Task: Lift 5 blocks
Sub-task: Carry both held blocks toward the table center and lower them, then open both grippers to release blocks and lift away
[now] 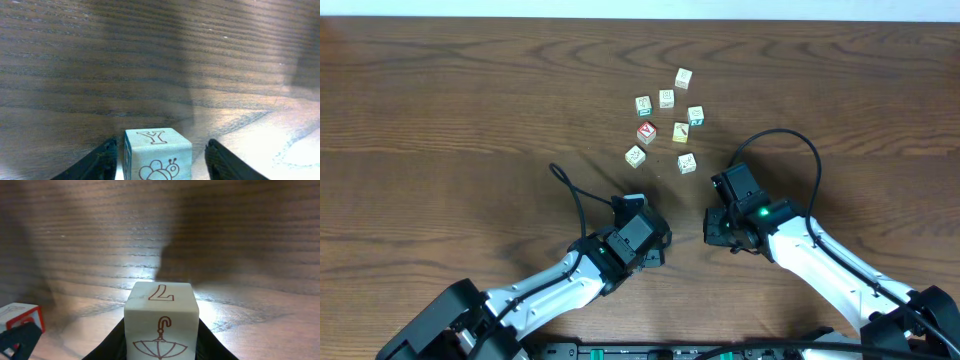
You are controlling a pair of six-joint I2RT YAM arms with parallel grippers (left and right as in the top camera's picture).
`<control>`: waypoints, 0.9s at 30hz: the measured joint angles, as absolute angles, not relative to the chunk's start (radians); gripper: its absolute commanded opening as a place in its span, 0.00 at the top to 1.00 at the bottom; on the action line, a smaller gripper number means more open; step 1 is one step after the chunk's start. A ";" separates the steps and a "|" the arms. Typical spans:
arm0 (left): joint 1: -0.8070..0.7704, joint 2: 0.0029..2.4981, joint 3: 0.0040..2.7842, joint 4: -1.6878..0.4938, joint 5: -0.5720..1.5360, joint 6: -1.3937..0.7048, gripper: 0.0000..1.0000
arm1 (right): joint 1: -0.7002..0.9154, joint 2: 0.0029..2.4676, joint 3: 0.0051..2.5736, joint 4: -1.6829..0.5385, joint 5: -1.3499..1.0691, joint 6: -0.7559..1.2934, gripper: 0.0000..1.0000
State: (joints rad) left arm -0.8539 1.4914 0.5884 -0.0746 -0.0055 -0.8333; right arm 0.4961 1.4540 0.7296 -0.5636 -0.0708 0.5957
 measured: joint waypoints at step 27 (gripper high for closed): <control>-0.387 1.189 0.635 -0.232 -0.062 -0.458 0.18 | 0.536 1.455 0.677 -0.450 -0.195 0.572 0.98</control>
State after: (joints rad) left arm -0.3866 1.1892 0.6350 -0.2317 -0.0616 -0.4576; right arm 0.5362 1.4551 0.6773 -0.4503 -0.1947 0.5716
